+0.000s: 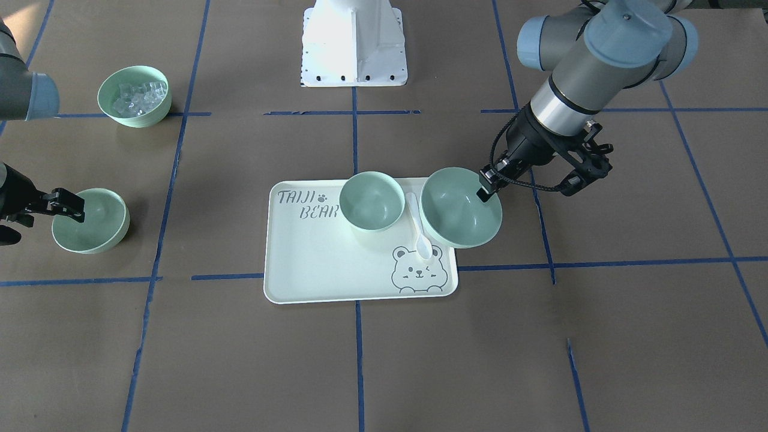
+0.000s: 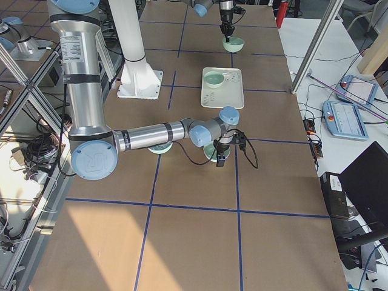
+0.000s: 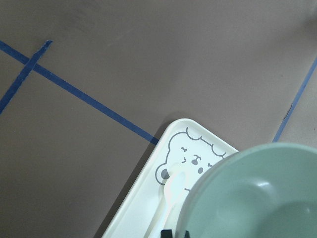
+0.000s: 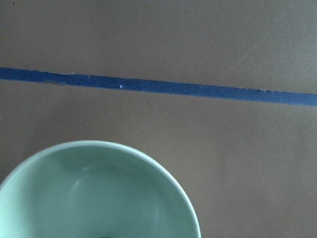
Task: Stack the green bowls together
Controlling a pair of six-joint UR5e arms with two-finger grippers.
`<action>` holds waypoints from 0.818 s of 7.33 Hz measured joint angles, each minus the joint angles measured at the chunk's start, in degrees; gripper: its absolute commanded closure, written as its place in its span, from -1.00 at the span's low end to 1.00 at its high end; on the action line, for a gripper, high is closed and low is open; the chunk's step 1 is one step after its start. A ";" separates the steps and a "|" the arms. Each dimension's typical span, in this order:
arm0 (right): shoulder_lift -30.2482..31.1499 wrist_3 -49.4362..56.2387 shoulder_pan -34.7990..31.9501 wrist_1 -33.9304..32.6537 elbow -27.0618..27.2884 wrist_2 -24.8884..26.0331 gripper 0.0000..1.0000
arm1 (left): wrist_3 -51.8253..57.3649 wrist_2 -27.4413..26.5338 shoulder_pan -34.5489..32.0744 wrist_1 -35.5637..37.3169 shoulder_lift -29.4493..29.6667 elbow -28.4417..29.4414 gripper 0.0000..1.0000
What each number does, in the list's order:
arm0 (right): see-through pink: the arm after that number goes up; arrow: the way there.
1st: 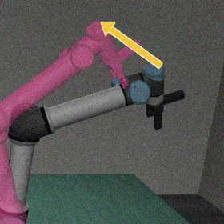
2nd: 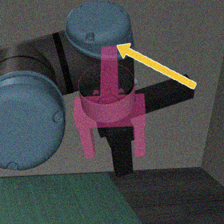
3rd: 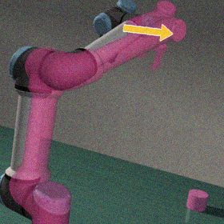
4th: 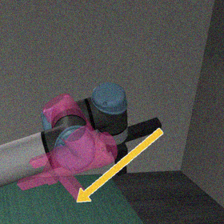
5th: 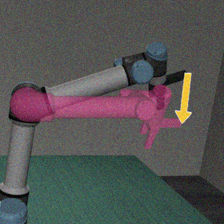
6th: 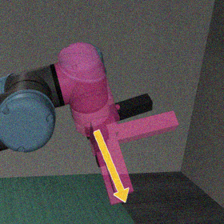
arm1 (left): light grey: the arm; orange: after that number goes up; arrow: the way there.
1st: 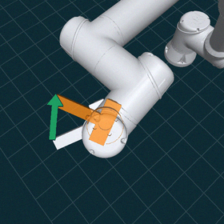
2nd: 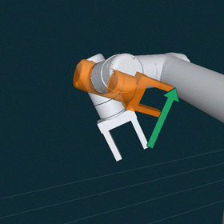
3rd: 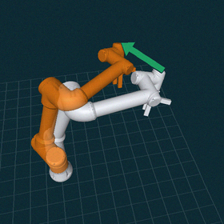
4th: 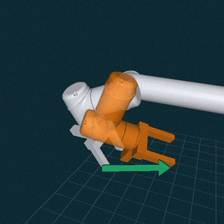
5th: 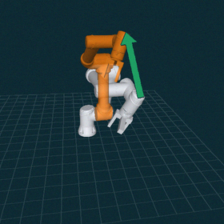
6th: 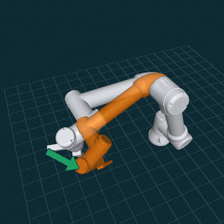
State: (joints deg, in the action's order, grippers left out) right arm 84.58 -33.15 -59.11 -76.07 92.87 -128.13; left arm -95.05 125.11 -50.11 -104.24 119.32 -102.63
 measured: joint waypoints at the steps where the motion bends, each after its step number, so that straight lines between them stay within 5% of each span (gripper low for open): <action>1: -0.27 -0.77 0.65 0.02 -0.29 0.12 0.68 | -0.03 0.02 0.16 0.00 0.30 -0.14 1.00; 2: -0.35 -1.13 1.07 0.04 -0.42 0.26 0.95 | -0.08 0.02 0.41 0.00 0.50 -0.25 1.00; 6: -0.02 -1.29 1.10 0.04 0.54 0.17 1.00 | -3.34 -3.30 4.86 0.22 2.38 0.12 1.00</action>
State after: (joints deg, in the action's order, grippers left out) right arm 84.56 -34.44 -58.01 -76.03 93.42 -127.96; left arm -98.39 121.80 -45.25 -104.02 121.70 -102.51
